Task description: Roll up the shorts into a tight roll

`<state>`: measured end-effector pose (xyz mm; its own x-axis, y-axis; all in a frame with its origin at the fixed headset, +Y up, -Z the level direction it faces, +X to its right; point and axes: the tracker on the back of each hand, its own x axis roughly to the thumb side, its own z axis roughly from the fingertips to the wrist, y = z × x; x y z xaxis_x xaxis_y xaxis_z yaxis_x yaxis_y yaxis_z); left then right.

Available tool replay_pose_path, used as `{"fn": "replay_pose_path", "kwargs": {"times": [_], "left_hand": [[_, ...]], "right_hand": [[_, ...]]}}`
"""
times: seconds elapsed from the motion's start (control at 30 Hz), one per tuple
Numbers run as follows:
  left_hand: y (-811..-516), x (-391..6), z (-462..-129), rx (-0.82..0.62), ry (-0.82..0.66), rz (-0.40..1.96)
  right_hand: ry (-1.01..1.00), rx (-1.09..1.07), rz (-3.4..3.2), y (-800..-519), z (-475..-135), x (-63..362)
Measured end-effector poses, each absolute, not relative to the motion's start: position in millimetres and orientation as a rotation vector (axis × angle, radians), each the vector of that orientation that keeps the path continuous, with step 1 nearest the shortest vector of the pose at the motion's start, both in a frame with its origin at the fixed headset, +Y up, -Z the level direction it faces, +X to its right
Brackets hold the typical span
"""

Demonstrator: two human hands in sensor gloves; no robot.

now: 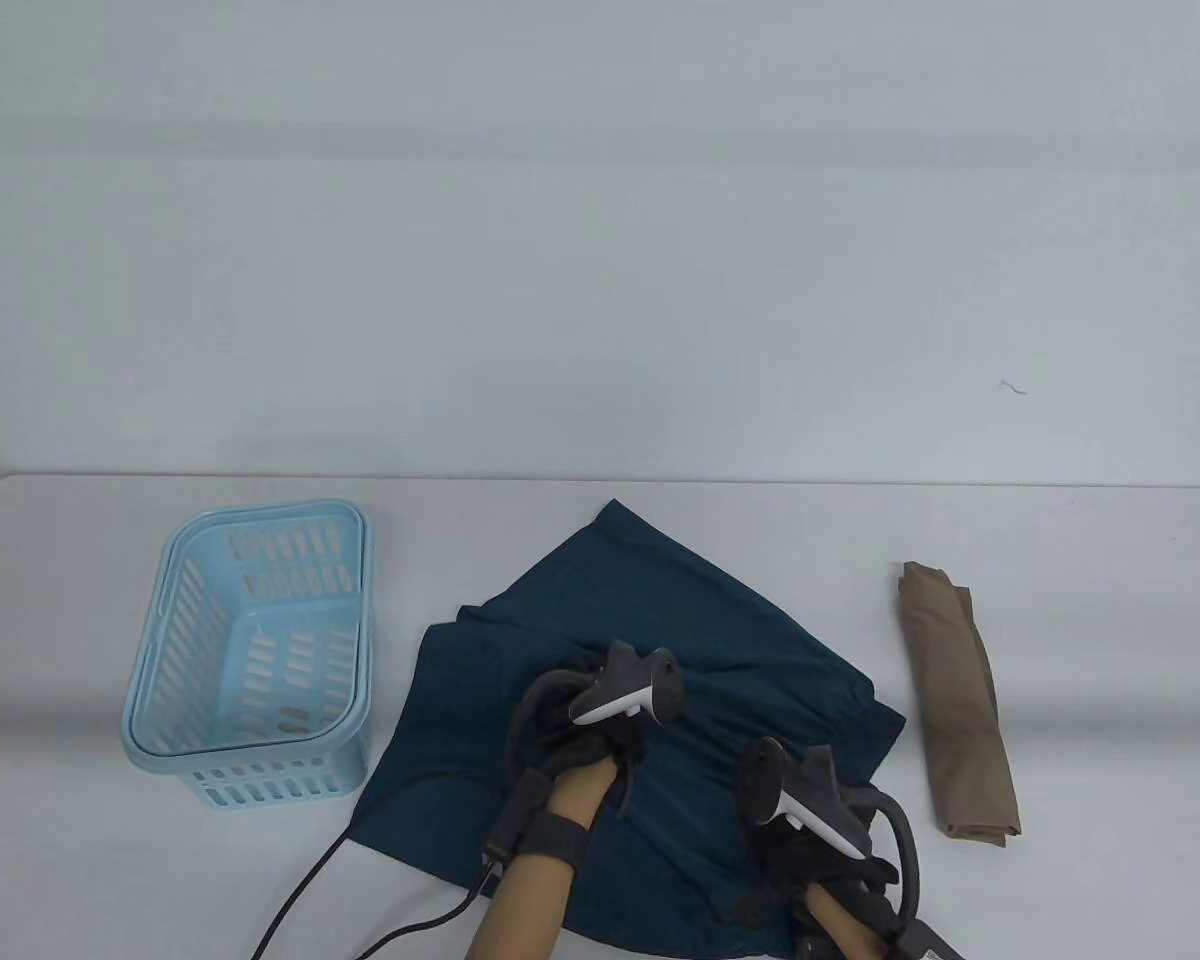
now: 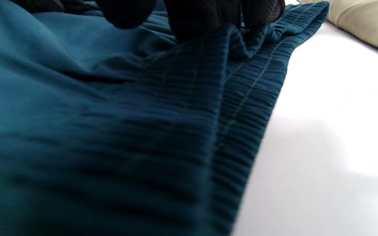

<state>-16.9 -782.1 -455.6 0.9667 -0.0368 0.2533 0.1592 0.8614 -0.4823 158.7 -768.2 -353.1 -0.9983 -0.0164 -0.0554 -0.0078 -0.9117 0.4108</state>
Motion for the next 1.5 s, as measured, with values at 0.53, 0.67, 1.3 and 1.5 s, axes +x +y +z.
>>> {"fn": "replay_pose_path", "kwargs": {"times": [0.53, 0.67, 1.3, 1.5], "left_hand": [[-781.3, -31.0, -460.5, -0.517, -0.219, -0.048], [-782.2, -32.5, -463.9, -0.512, -0.207, -0.042], [-778.7, -40.1, -470.0, -0.457, -0.216, -0.016], [-743.1, -68.1, -431.2, -0.38, -0.37, 0.089]], "right_hand": [[-0.639, 0.29, -3.048, -776.6, -397.6, 176.2], [-0.661, 0.335, -3.078, -778.7, -410.6, 182.2], [-0.707, 0.328, -3.246, -778.0, -453.4, 207.0], [-0.563, 0.089, -3.432, -749.4, -429.5, 236.2]]}}
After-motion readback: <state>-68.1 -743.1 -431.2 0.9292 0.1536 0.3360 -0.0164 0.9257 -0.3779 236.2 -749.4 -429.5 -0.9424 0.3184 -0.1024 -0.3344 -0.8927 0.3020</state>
